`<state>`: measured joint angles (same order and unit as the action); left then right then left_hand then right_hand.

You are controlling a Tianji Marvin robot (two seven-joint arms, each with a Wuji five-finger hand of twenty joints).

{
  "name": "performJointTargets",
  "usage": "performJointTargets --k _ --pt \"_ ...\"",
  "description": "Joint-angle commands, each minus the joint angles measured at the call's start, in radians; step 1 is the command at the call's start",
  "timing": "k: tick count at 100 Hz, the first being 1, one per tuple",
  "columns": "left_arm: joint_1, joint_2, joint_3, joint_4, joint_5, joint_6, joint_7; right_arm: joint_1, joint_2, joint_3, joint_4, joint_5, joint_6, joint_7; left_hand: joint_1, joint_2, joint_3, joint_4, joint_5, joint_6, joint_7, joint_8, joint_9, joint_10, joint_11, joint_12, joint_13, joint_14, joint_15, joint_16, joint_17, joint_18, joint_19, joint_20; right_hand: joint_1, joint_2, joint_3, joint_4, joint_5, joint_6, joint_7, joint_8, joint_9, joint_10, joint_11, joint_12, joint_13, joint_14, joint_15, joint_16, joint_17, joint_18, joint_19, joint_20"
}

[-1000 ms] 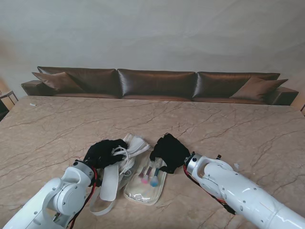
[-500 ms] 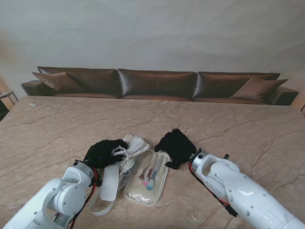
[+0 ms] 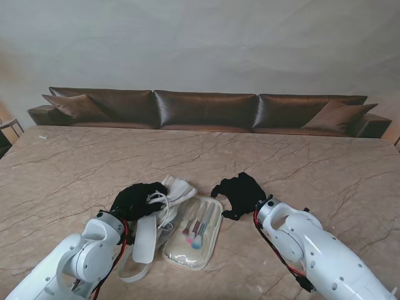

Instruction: Pack the cosmetics bag

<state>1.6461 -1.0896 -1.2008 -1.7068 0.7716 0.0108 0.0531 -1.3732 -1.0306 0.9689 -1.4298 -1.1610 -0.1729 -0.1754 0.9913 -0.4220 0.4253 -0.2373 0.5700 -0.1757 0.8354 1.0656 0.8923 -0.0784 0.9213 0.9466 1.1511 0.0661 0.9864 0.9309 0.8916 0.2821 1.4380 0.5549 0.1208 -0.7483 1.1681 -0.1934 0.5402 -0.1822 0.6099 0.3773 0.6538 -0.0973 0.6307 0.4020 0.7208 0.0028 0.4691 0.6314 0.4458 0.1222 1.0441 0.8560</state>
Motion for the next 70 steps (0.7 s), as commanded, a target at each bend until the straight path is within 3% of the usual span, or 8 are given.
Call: performJointTargets --k 1,19,39,58,70 --pt "0.011 -0.008 0.004 0.001 -0.009 0.005 0.003 -0.012 -0.005 0.003 -0.009 -0.004 0.013 0.004 0.114 0.122 0.185 0.048 0.117 -0.101 0.288 0.031 0.036 -0.171 -0.013 -0.022 0.089 -0.067 0.004 -0.024 0.037 -0.021 0.046 -0.022 0.024 0.022 -0.017 0.017 0.017 0.021 0.005 -0.014 0.016 0.014 -0.011 -0.013 0.033 0.041 -0.027 -0.02 0.02 0.015 0.014 -0.026" --pt "0.012 -0.011 0.006 0.005 -0.034 0.013 0.007 -0.027 -0.016 0.014 -0.012 0.059 0.075 0.046 0.097 0.103 0.229 0.04 0.126 -0.083 0.287 0.015 0.048 -0.154 -0.013 -0.032 0.115 -0.095 0.047 -0.051 0.114 -0.046 0.071 -0.094 0.029 0.039 -0.024 0.022 0.036 0.035 0.007 -0.014 0.07 0.036 -0.022 -0.043 0.117 0.059 -0.057 -0.057 0.092 0.016 0.056 -0.071" --pt "0.018 -0.017 0.007 -0.002 -0.069 0.021 0.012 -0.022 -0.028 0.01 -0.003 0.16 0.156 0.123 0.095 0.094 0.249 0.039 0.136 -0.064 0.288 0.009 0.057 -0.136 -0.006 -0.038 0.12 -0.123 0.099 -0.089 0.134 -0.073 0.107 -0.092 0.036 0.059 -0.037 0.026 0.039 0.082 -0.011 -0.025 0.107 0.082 -0.046 -0.075 0.171 0.081 -0.053 -0.073 0.131 0.035 0.114 -0.091" --pt "0.028 -0.023 0.0 -0.021 -0.116 0.037 0.015 0.003 -0.038 -0.004 0.02 0.267 0.212 0.186 0.097 0.095 0.255 0.04 0.141 -0.055 0.29 0.01 0.056 -0.129 -0.002 -0.04 0.122 -0.13 0.125 -0.104 0.137 -0.082 0.129 -0.087 0.034 0.091 -0.058 0.032 -0.015 0.154 -0.054 -0.068 0.098 0.097 -0.025 -0.069 0.173 0.077 0.027 -0.01 0.11 0.038 0.187 -0.07" --pt "0.033 -0.025 -0.004 -0.03 -0.139 0.041 0.01 0.013 -0.039 -0.01 0.027 0.297 0.246 0.219 0.098 0.097 0.255 0.041 0.143 -0.054 0.292 0.012 0.056 -0.129 0.001 -0.039 0.121 -0.132 0.132 -0.111 0.137 -0.082 0.133 -0.086 0.016 0.137 -0.093 0.038 -0.066 0.189 -0.067 -0.105 0.058 0.075 0.083 -0.013 0.133 0.06 0.129 0.078 0.071 0.024 0.195 -0.057"
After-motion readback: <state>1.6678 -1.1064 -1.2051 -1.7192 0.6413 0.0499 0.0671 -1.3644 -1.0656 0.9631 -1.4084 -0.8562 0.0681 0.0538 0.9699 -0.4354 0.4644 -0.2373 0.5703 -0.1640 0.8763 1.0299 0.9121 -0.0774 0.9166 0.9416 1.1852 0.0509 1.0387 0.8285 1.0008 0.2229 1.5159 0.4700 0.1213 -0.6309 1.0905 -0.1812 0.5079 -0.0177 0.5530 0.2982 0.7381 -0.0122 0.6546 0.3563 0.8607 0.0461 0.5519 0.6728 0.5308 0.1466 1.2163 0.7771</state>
